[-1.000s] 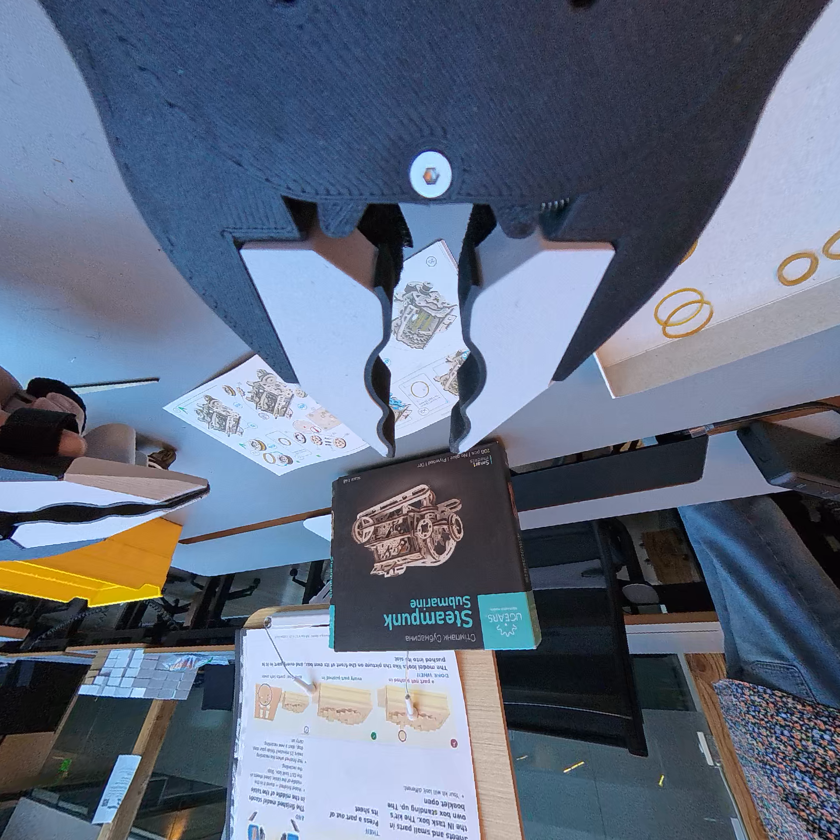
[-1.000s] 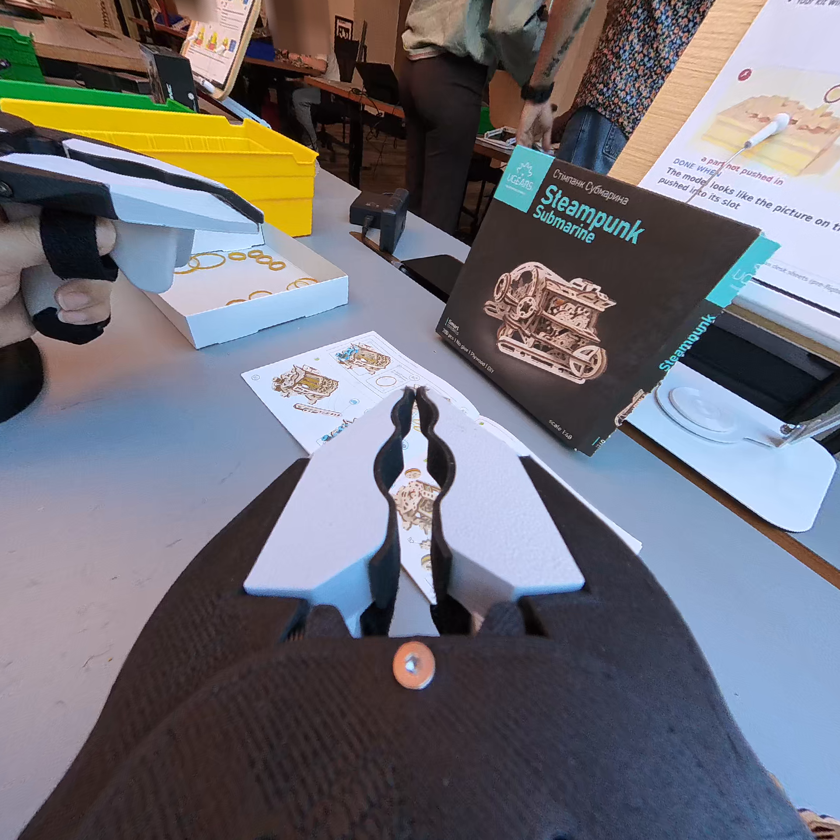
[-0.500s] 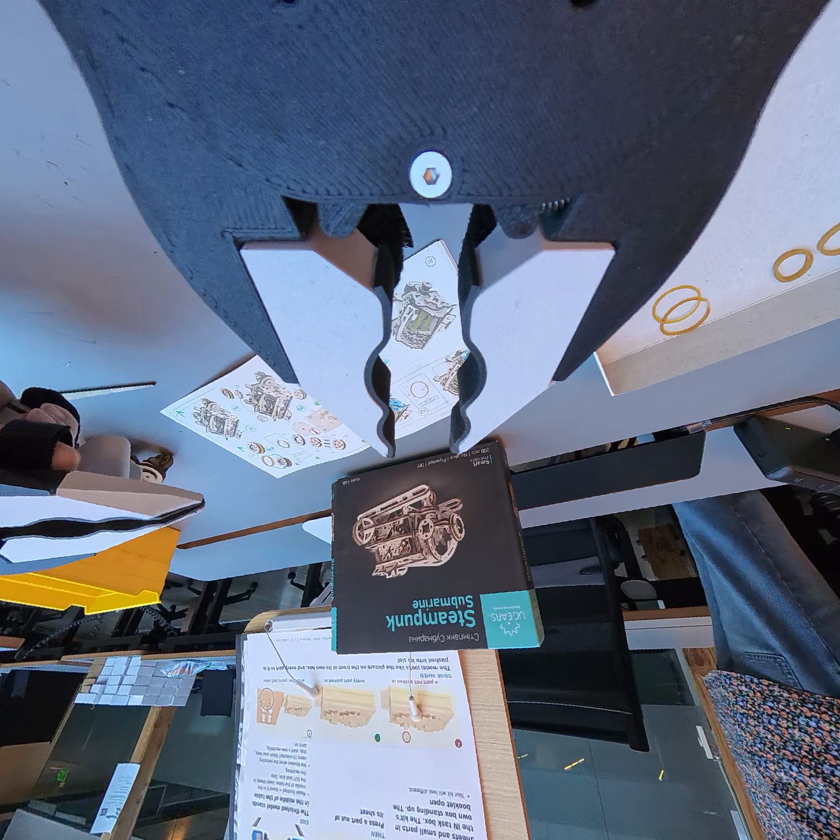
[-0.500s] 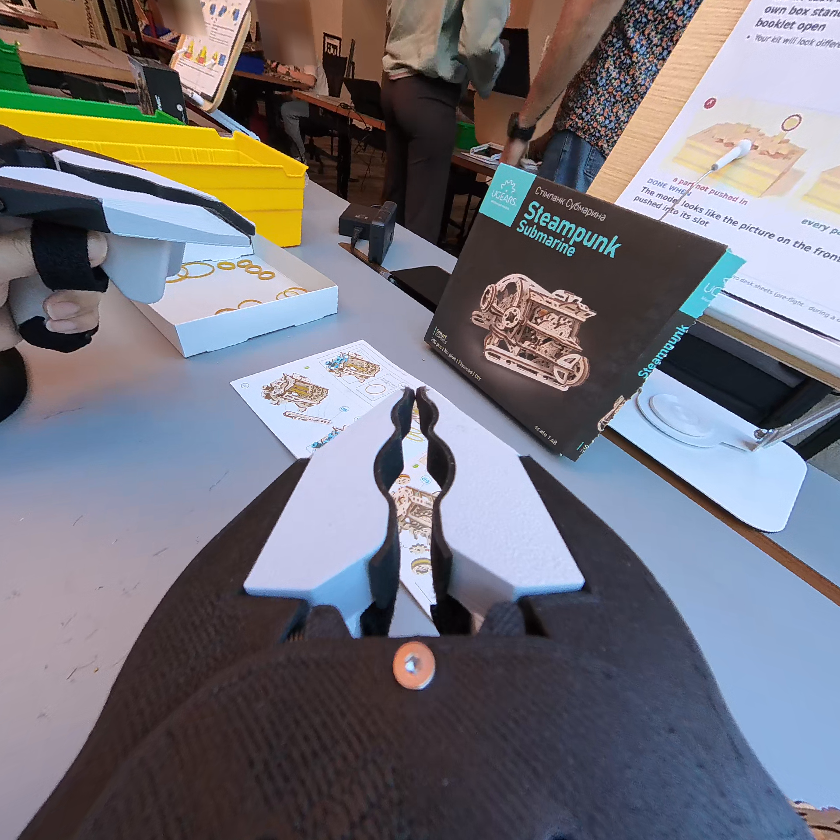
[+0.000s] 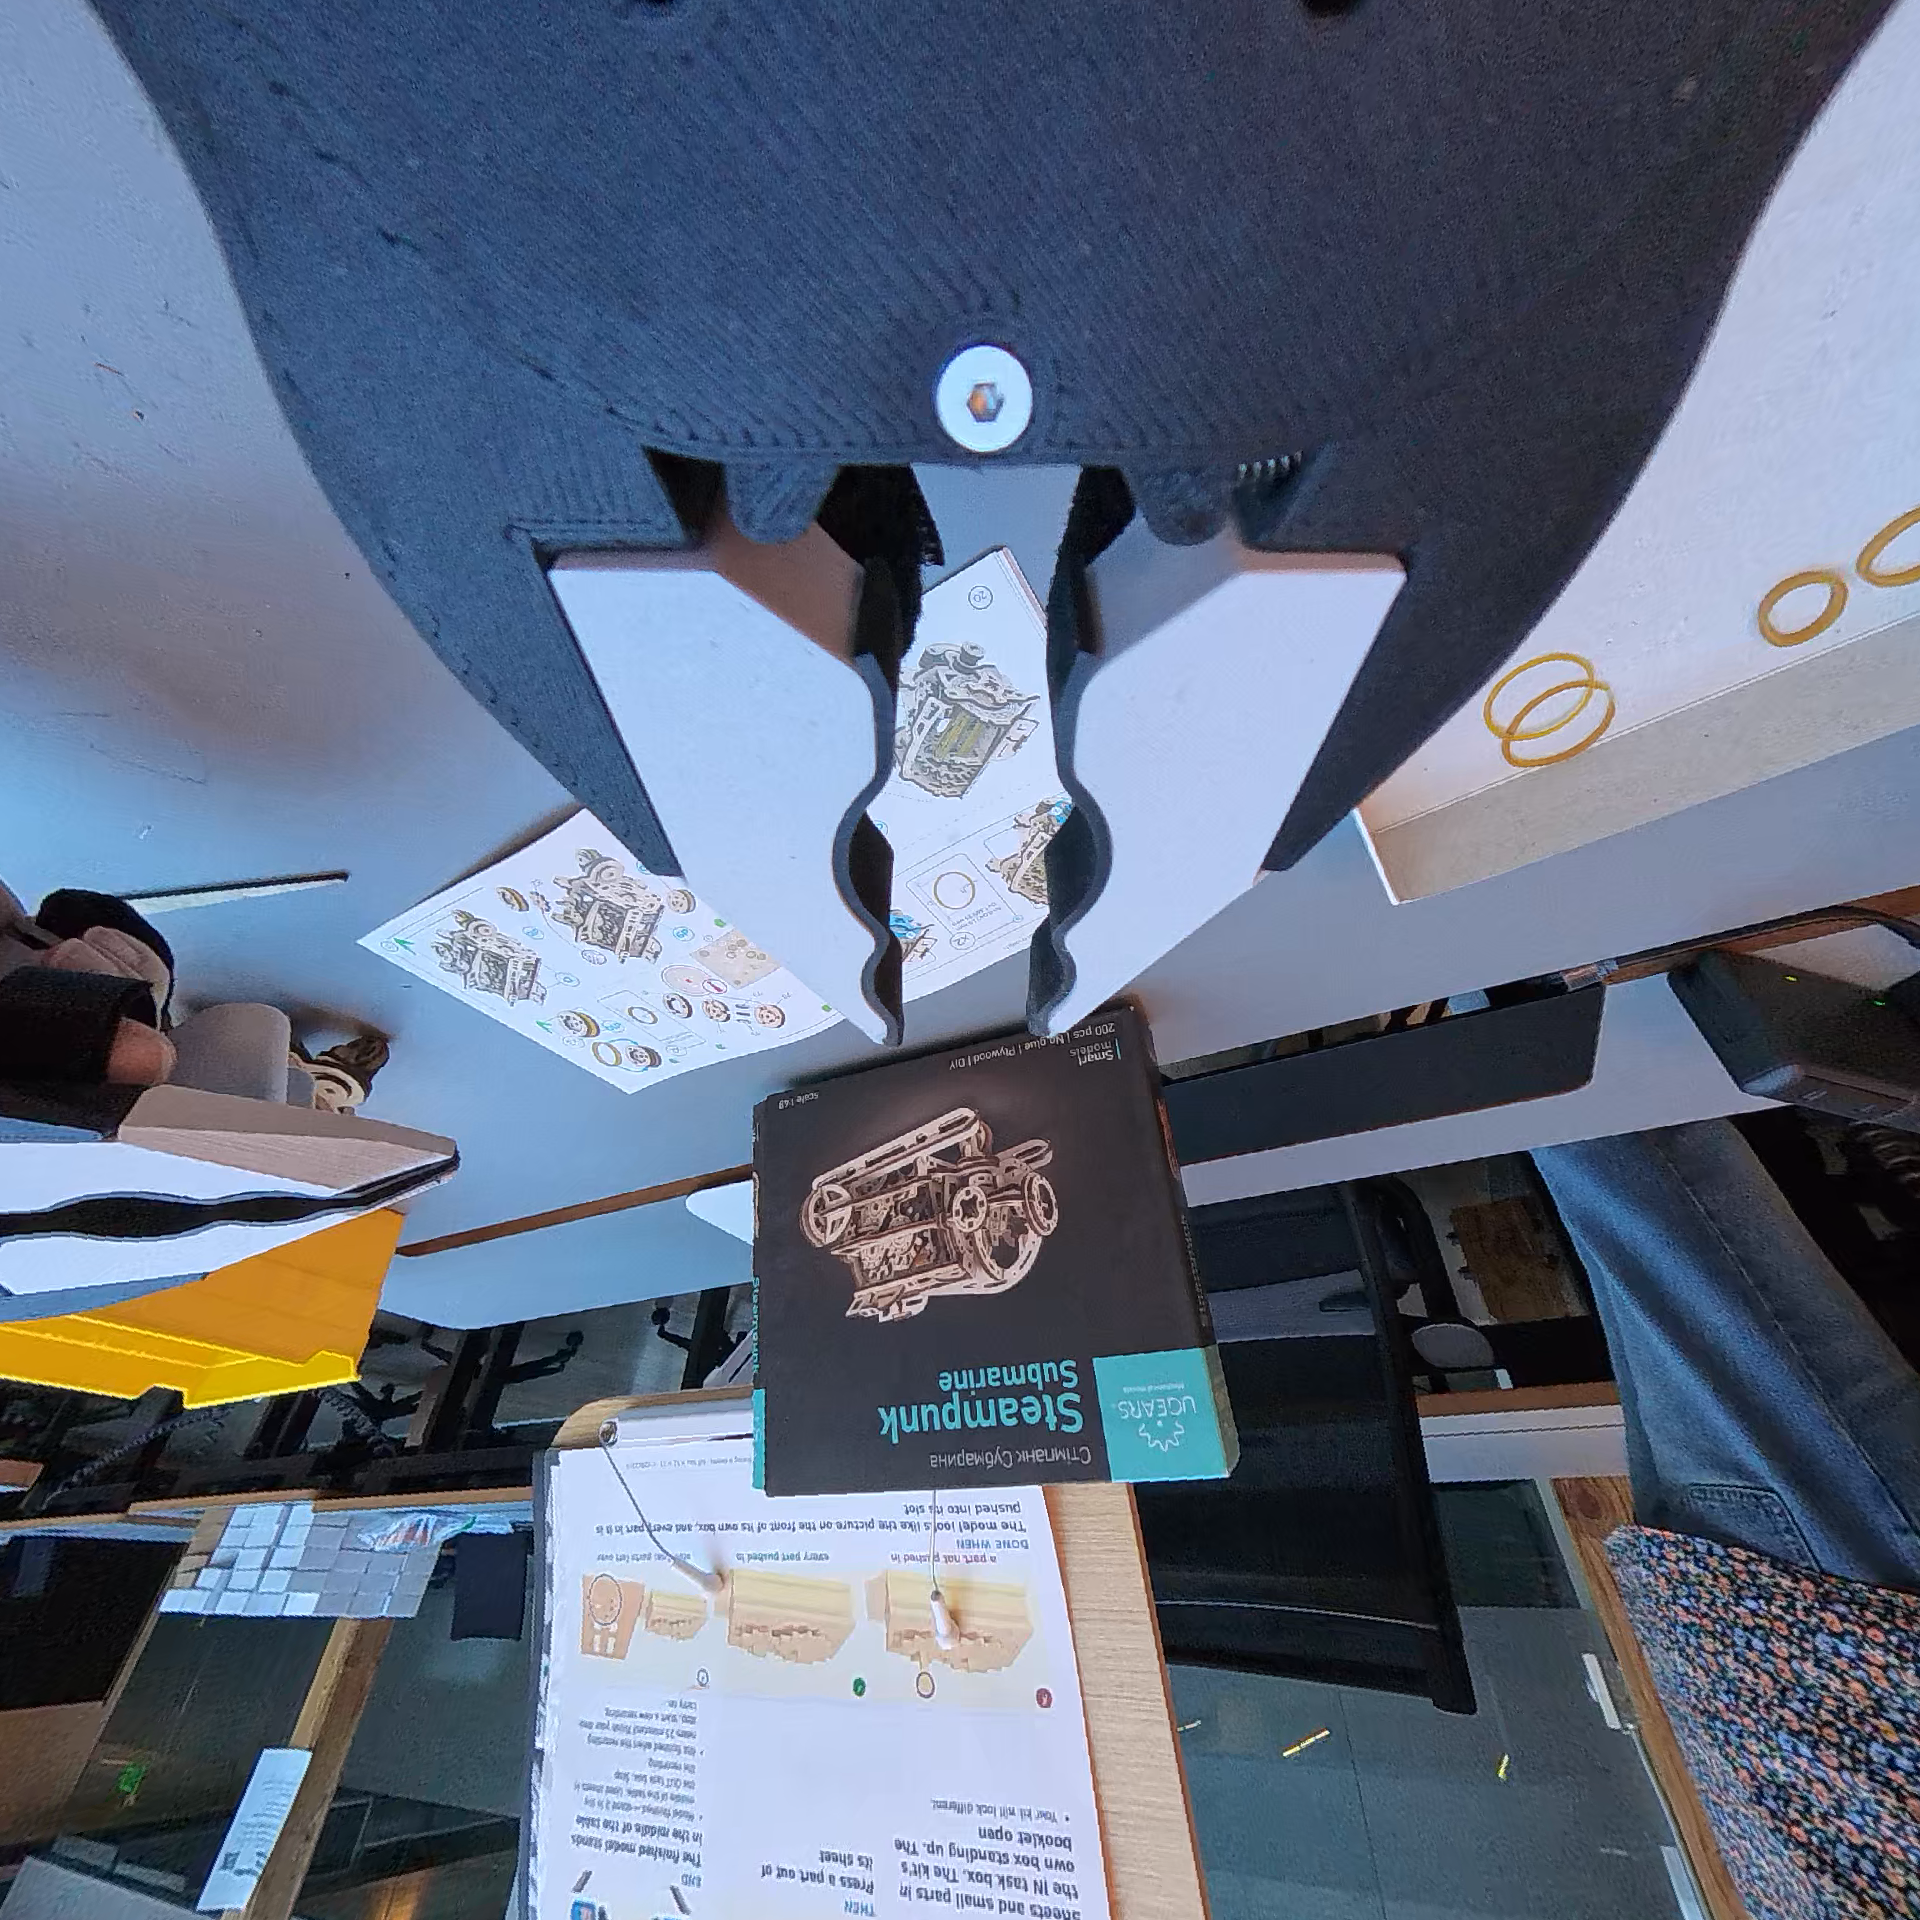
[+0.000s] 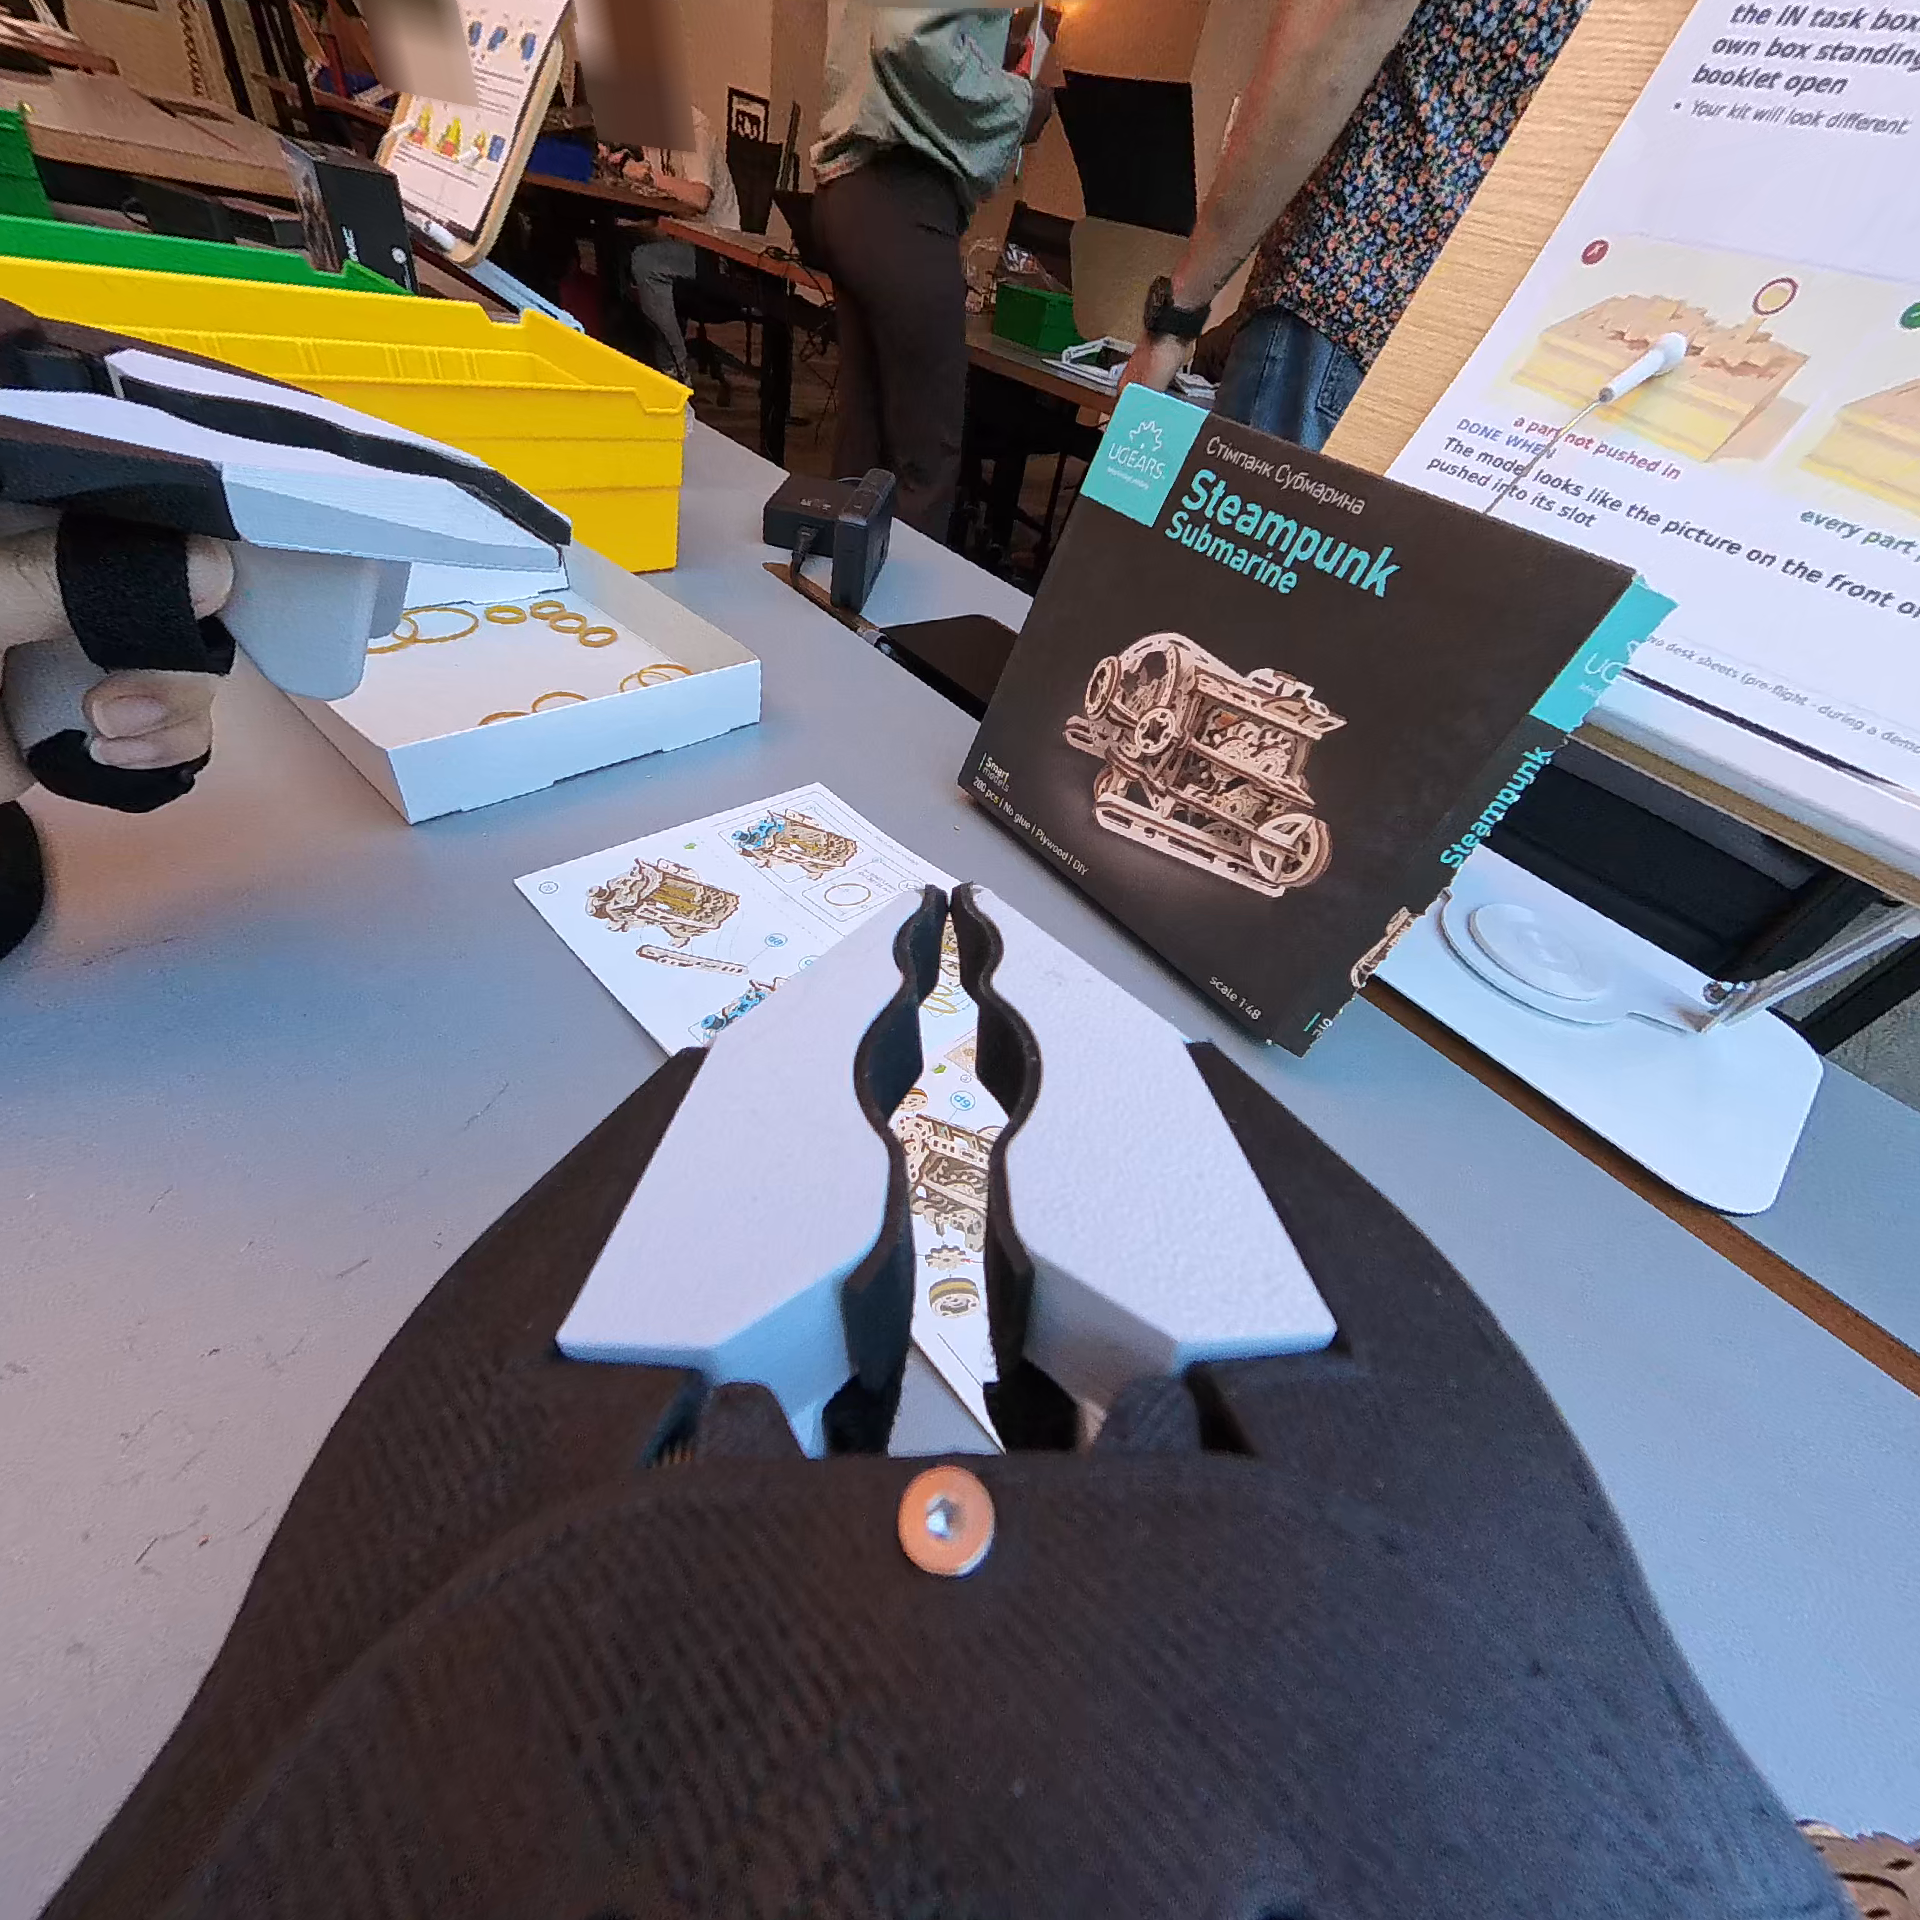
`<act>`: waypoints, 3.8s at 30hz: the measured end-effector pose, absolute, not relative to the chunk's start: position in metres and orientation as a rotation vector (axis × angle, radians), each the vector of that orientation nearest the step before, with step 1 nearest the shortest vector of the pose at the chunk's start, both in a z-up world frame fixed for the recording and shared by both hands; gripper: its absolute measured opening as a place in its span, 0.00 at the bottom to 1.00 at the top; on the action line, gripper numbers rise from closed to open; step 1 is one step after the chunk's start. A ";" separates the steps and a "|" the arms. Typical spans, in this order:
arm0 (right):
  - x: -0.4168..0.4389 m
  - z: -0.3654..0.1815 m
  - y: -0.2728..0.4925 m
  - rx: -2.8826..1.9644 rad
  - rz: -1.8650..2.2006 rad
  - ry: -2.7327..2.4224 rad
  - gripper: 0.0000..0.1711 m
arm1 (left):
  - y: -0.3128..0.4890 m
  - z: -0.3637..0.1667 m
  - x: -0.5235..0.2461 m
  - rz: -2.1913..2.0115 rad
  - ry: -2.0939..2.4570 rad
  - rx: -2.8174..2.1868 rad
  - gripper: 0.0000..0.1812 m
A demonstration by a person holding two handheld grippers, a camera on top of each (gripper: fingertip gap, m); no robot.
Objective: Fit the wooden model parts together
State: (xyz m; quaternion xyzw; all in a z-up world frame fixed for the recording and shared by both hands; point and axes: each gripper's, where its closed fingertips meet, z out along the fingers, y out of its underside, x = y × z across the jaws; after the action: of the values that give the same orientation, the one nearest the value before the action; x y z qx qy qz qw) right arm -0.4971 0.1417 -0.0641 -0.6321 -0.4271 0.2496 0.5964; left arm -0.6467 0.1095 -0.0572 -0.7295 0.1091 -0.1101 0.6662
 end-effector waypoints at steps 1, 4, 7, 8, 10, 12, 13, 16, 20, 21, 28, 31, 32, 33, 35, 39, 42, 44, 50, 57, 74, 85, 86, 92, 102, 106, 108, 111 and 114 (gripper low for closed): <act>-0.497 -0.064 0.142 -1.467 0.579 -0.992 0.00 | 0.110 -0.057 -0.647 -0.247 0.245 -1.646 0.12; -0.498 -0.064 0.141 -1.468 0.582 -0.994 0.00 | 0.110 -0.057 -0.647 -0.249 0.242 -1.646 0.12; -0.498 -0.064 0.141 -1.468 0.588 -0.991 0.00 | 0.110 -0.057 -0.647 -0.250 0.243 -1.647 0.12; -0.498 -0.063 0.141 -1.468 0.590 -0.990 0.00 | 0.110 -0.058 -0.647 -0.248 0.244 -1.649 0.12; -0.498 -0.063 0.141 -1.468 0.593 -0.990 0.00 | 0.110 -0.058 -0.647 -0.245 0.246 -1.650 0.12; -0.498 -0.064 0.141 -1.470 0.594 -0.993 0.00 | 0.110 -0.058 -0.647 -0.244 0.246 -1.650 0.12; -0.498 -0.064 0.140 -1.469 0.594 -0.994 0.00 | 0.110 -0.058 -0.647 -0.244 0.245 -1.649 0.12; -0.499 -0.065 0.140 -1.468 0.587 -1.001 0.00 | 0.110 -0.057 -0.648 -0.241 0.242 -1.645 0.12; -0.500 -0.065 0.140 -1.464 0.582 -1.014 0.00 | 0.110 -0.055 -0.648 -0.237 0.242 -1.643 0.13; -0.500 -0.064 0.140 -1.457 0.571 -1.021 0.00 | 0.110 -0.054 -0.648 -0.233 0.243 -1.642 0.13; -0.493 -0.059 0.143 -1.453 0.535 -0.996 0.00 | 0.108 -0.047 -0.654 -0.144 0.260 -1.625 0.16; -0.483 -0.053 0.142 -1.445 0.466 -0.980 0.00 | 0.109 -0.047 -0.655 -0.118 0.265 -1.633 0.18; -0.479 -0.049 0.140 -1.432 0.435 -0.979 0.00 | 0.108 -0.046 -0.656 -0.104 0.267 -1.630 0.18; -0.474 -0.046 0.138 -1.420 0.404 -0.980 0.00 | 0.108 -0.044 -0.657 -0.091 0.268 -1.627 0.19; -0.466 -0.043 0.134 -1.405 0.348 -0.982 0.00 | 0.105 -0.037 -0.658 -0.082 0.262 -1.610 0.19; -0.461 -0.045 0.117 -1.425 0.369 -0.985 0.01 | 0.089 -0.012 -0.678 -0.039 0.200 -1.582 0.26; -0.459 -0.052 0.102 -1.448 0.329 -1.027 0.03 | 0.055 0.000 -0.713 -0.070 0.093 -1.582 0.27; -0.455 -0.060 0.094 -1.466 0.249 -1.068 0.03 | 0.029 0.001 -0.740 -0.085 0.041 -1.604 0.27; -0.444 -0.067 0.071 -1.496 0.193 -1.039 0.04 | -0.044 0.007 -0.817 -0.024 -0.074 -1.664 0.28; -0.429 -0.087 0.050 -1.514 0.162 -1.016 0.05 | -0.081 0.026 -0.828 -0.014 -0.073 -1.620 0.26; -0.429 -0.095 0.042 -1.486 0.201 -1.016 0.05 | -0.069 0.027 -0.801 -0.031 0.001 -1.644 0.25; -0.428 -0.091 0.041 -1.480 0.255 -0.994 0.05 | -0.075 0.028 -0.807 0.002 -0.017 -1.655 0.25; -0.429 -0.091 0.041 -1.480 0.255 -0.994 0.05 | -0.076 0.027 -0.808 0.004 -0.019 -1.656 0.25; -0.431 -0.095 0.043 -1.494 0.252 -1.003 0.05 | -0.083 0.019 -0.817 0.018 -0.035 -1.671 0.25; -0.427 -0.093 0.049 -1.506 0.246 -0.966 0.04 | -0.087 0.012 -0.828 0.013 -0.043 -1.688 0.23; -0.425 -0.092 0.051 -1.514 0.251 -0.948 0.05 | -0.084 0.011 -0.828 0.011 -0.028 -1.697 0.23; -0.424 -0.092 0.052 -1.513 0.248 -0.944 0.05 | -0.082 0.010 -0.825 0.004 -0.016 -1.702 0.24; -0.423 -0.093 0.052 -1.519 0.250 -0.940 0.05 | -0.078 0.007 -0.818 -0.007 0.013 -1.714 0.24; -0.423 -0.093 0.052 -1.521 0.261 -0.937 0.05 | -0.075 0.003 -0.813 0.010 0.038 -1.731 0.24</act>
State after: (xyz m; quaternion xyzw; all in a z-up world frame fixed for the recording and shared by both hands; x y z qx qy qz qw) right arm -0.4231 0.0522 -0.0930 -0.6612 -0.4074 0.1134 0.6196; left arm -0.8127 -0.0751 0.0031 -0.7613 0.0167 0.0046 0.6482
